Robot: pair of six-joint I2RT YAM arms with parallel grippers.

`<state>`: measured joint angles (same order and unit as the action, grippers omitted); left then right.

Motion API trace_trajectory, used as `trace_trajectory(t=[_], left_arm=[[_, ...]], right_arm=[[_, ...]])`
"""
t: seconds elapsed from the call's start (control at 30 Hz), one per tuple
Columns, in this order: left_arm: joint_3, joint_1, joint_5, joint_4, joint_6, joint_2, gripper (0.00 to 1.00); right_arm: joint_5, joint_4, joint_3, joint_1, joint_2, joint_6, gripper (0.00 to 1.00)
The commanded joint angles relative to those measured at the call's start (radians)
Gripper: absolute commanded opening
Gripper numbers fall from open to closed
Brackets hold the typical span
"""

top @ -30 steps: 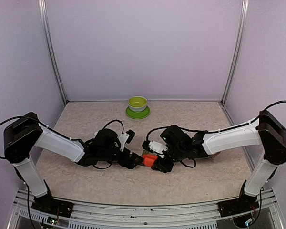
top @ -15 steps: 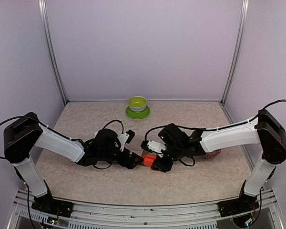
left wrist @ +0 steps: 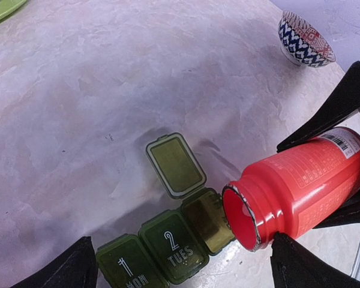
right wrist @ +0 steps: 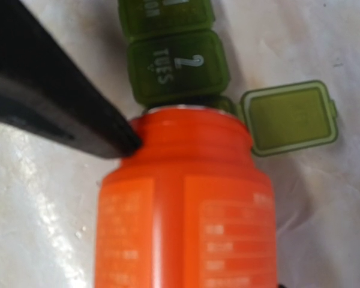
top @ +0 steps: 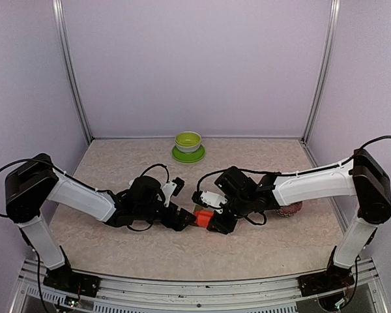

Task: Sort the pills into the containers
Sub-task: Pour the pill into the compartment of the pill container.

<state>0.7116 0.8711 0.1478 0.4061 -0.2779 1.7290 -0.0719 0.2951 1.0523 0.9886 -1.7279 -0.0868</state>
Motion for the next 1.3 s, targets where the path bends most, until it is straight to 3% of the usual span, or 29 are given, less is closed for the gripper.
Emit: trace_trajectory(t=[0.0,1.27], left_arm=[[0.019,0.003,-0.020,-0.011,0.021,0.004,0.98],[0.017,0.003,-0.031,-0.013,0.022,0.000,0.98]], right_arm=[[-0.016,-0.005,0.043,0.017,-0.015,-0.011,0.05],[-0.004,0.141,0.146,0.018,-0.042,-0.025,0.05]])
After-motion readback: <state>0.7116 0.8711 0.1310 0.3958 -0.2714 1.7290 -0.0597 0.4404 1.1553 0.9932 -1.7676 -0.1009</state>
